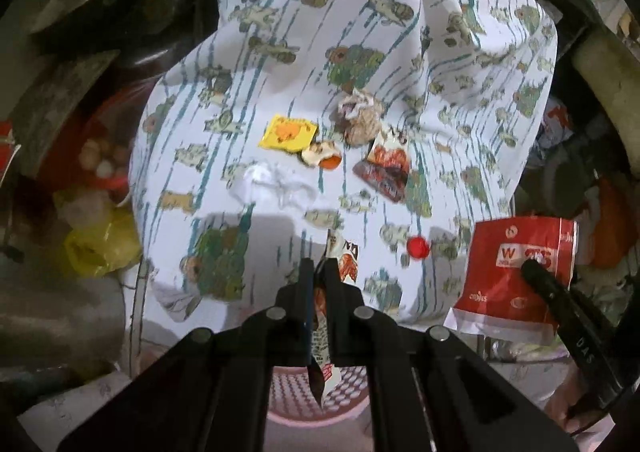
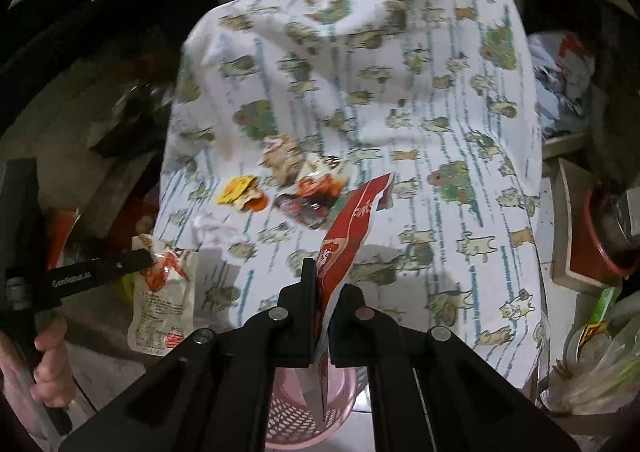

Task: Collect trash
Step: 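Grasp the clear printed wrapper with the left gripper while the right gripper lifts the red bag, then carry both wrappers over the pink basket and open both grippers to drop them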

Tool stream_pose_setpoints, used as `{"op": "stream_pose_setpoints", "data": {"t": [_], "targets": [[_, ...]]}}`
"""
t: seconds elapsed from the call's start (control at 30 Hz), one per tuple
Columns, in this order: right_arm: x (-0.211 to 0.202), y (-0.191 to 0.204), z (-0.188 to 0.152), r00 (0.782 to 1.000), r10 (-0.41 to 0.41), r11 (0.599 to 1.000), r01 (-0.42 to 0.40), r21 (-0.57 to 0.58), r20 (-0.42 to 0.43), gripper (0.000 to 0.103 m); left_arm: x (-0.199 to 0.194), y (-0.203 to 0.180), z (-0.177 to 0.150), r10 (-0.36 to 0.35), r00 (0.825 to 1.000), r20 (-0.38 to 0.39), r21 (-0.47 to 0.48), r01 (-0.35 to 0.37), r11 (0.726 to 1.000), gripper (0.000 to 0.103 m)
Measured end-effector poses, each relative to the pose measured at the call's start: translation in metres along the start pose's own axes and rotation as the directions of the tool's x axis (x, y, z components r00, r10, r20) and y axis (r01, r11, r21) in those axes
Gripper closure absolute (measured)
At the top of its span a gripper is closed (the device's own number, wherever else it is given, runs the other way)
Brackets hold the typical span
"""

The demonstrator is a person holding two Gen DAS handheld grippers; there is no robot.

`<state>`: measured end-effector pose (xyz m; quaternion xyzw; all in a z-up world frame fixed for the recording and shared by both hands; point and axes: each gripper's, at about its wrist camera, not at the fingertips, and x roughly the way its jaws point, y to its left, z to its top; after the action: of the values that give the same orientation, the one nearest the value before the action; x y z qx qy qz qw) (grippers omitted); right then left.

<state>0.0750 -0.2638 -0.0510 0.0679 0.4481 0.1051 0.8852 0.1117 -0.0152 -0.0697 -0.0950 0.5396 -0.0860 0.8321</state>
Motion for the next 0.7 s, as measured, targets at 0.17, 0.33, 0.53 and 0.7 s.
{"op": "stream_pose_setpoints", "data": {"t": [0.17, 0.33, 0.53, 0.7], "targets": [[0.001, 0.033, -0.013, 0.995, 0.054, 0.991, -0.063, -0.119, -0.085, 0.098, 0.006, -0.002, -0.015, -0.042, 0.988, -0.145, 0.053, 0.05, 0.997, 0.099], [0.021, 0.056, -0.037, 0.961, 0.087, 0.961, -0.15, -0.23, -0.261, 0.098, 0.024, -0.008, -0.034, 0.054, 0.973, -0.225, 0.143, -0.021, 0.989, 0.099], [0.053, 0.068, -0.074, 0.908, 0.024, 0.941, -0.161, -0.297, -0.418, 0.098, 0.062, -0.005, -0.063, 0.156, 0.933, -0.323, 0.2, -0.094, 0.975, 0.099], [0.097, 0.047, -0.103, 0.863, -0.044, 0.969, -0.085, -0.231, -0.503, 0.098, 0.103, 0.002, -0.085, 0.182, 0.891, -0.415, 0.172, -0.119, 0.978, 0.099]]}}
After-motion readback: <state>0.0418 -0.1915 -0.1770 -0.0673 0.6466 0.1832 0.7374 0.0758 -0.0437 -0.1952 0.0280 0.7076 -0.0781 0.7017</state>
